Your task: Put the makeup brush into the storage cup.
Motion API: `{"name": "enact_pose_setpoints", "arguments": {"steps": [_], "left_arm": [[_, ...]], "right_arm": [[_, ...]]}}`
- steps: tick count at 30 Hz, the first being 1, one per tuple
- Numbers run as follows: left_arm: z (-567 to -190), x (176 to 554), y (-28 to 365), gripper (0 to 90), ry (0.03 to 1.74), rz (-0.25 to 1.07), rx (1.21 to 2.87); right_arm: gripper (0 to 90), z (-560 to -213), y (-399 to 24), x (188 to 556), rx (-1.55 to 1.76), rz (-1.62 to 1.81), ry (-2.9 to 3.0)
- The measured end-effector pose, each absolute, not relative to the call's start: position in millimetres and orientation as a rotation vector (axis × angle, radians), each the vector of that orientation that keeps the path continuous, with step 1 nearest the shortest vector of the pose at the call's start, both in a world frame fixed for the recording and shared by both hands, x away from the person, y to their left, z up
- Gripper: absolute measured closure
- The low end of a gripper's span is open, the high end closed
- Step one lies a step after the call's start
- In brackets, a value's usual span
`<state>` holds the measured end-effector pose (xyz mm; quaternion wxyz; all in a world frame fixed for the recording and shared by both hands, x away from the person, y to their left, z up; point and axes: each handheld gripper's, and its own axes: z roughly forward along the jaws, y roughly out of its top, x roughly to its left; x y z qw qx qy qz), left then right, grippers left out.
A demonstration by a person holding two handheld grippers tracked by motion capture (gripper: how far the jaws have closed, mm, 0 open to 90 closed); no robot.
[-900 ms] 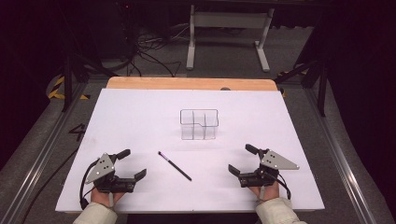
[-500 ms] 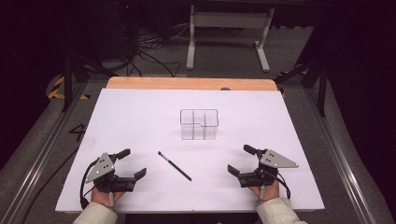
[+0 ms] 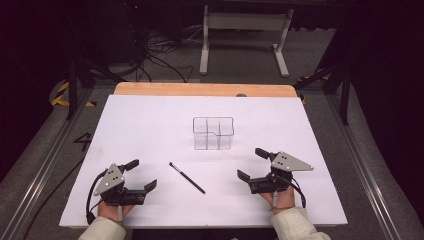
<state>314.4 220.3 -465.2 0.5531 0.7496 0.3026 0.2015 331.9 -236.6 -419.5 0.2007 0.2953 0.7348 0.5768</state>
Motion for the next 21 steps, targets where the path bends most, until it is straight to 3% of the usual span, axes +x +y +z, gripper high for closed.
{"name": "enact_pose_setpoints", "arguments": {"steps": [21], "left_arm": [[-465.8,313.7,223.1,8.5,0.719,0.465,1.771]], "right_arm": [[0.4,-398.1,-156.6,364.8,0.707,1.664,2.229]]}}
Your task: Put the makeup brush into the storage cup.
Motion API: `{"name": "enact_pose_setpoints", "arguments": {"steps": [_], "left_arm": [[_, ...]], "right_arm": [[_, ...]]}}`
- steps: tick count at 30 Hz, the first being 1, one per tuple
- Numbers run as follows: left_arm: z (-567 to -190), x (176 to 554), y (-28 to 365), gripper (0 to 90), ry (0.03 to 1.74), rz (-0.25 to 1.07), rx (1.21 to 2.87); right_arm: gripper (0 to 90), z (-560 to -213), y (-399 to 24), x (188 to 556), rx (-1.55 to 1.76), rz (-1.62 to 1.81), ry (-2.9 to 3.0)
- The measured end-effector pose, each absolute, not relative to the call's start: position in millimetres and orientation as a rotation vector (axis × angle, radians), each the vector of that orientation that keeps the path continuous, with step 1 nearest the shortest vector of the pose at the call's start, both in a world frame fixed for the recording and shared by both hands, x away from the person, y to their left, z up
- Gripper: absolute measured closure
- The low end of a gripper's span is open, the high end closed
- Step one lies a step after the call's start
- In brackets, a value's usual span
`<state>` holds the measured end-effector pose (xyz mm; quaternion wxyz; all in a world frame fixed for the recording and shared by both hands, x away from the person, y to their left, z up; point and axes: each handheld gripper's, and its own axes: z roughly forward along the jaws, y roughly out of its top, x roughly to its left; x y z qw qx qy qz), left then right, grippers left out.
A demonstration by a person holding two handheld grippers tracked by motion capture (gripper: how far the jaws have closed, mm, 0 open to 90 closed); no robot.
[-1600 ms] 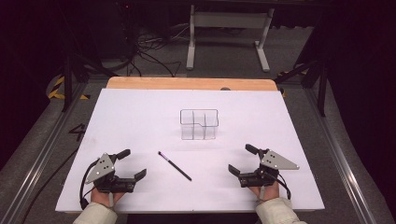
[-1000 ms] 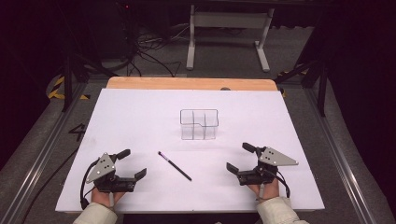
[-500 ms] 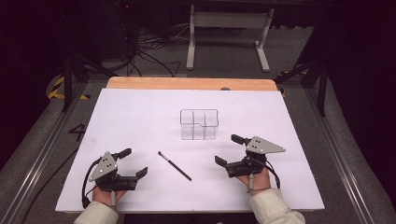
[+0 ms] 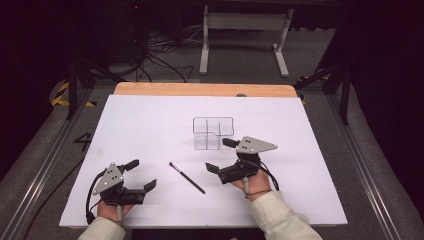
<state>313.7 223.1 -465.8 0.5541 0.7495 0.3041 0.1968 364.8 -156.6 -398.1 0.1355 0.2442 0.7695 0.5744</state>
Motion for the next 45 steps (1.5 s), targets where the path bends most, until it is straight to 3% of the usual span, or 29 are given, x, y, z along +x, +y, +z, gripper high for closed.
{"name": "enact_pose_setpoints", "arguments": {"steps": [24,40,45], "left_arm": [[-466.8,312.4,219.0,8.7,0.711,0.465,1.798],[-466.7,312.3,220.3,8.7,0.705,0.46,1.802],[-466.8,312.5,219.9,8.8,0.705,0.459,1.802]], "right_arm": [[1.2,-390.8,-98.4,377.2,0.625,1.526,2.364],[16.2,-377.6,-70.3,381.5,0.688,1.084,2.593],[26.4,-373.0,-64.6,385.8,0.706,0.952,2.659]]}}
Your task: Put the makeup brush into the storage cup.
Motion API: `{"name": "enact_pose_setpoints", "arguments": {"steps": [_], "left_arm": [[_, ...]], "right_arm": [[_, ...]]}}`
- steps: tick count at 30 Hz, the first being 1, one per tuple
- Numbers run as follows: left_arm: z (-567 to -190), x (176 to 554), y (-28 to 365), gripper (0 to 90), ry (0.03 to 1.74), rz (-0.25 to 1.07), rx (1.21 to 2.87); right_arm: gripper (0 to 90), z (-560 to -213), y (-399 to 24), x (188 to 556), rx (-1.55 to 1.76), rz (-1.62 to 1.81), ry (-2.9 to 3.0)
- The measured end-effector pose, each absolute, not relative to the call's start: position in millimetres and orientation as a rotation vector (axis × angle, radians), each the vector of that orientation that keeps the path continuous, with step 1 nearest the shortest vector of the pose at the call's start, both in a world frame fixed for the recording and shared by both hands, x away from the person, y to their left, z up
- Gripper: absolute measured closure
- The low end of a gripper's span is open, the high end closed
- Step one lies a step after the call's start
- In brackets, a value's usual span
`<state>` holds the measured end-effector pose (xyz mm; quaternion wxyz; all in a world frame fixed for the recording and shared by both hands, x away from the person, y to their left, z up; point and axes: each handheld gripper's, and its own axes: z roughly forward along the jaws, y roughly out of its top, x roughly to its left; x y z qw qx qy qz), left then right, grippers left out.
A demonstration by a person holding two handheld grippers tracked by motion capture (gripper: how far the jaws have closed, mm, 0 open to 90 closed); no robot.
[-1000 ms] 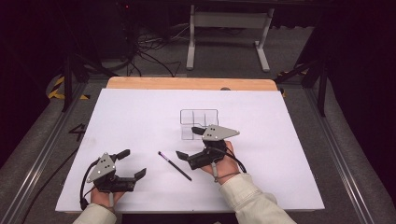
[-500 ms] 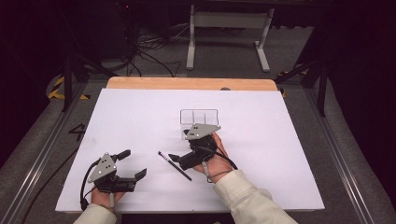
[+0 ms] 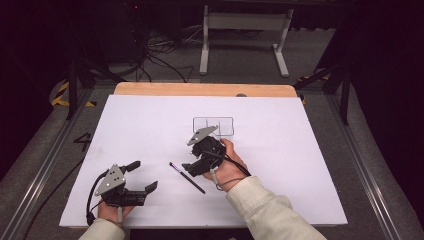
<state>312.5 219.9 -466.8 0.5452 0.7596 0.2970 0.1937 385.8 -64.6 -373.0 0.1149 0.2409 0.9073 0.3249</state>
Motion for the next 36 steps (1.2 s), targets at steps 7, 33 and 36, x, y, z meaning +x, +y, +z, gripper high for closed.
{"name": "enact_pose_setpoints", "arguments": {"steps": [7,33,36], "left_arm": [[-466.6,312.3,218.6,9.8,0.697,0.464,1.812],[-466.5,311.9,218.9,10.2,0.7,0.461,1.807],[-466.1,312.1,218.7,10.4,0.696,0.469,1.815]], "right_arm": [[31.8,-365.6,-59.2,389.2,0.702,0.847,2.719],[51.8,-389.8,-23.7,406.8,0.798,0.501,2.997],[53.8,-396.9,-21.3,406.1,0.788,0.493,2.99]]}}
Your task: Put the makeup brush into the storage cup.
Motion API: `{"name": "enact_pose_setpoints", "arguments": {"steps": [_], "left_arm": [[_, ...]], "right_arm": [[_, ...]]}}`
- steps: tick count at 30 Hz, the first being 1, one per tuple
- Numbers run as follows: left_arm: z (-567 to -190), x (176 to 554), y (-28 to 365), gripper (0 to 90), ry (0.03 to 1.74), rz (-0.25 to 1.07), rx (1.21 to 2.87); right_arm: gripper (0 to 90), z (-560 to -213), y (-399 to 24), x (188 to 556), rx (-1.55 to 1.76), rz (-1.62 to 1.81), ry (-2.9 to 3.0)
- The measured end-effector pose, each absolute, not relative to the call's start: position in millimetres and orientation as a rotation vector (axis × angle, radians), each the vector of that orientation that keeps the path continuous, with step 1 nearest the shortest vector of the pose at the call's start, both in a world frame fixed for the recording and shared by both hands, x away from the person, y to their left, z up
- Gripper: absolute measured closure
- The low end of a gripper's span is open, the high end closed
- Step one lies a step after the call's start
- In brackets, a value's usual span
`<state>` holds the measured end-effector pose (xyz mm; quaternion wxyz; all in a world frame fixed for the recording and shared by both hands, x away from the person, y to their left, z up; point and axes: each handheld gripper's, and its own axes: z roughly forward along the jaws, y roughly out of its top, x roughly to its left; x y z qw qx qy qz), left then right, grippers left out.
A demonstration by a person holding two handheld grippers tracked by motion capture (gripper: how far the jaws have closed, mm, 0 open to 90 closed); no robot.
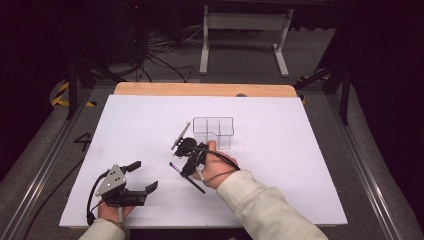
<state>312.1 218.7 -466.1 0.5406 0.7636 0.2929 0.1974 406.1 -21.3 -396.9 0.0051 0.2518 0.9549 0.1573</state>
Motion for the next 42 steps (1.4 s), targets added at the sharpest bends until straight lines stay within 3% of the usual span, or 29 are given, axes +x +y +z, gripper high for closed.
{"name": "enact_pose_setpoints", "arguments": {"steps": [9,31,42], "left_arm": [[-466.1,312.0,218.9,10.6,0.694,0.467,1.815],[-466.3,311.6,217.1,11.1,0.695,0.472,1.829],[-466.3,311.8,217.5,11.4,0.696,0.471,1.828]], "right_arm": [[64.4,-410.9,-17.5,402.4,0.766,0.406,2.995],[67.9,-421.6,-2.5,403.2,0.795,0.348,2.97],[77.4,-425.3,4.8,401.4,0.811,0.286,2.961]]}}
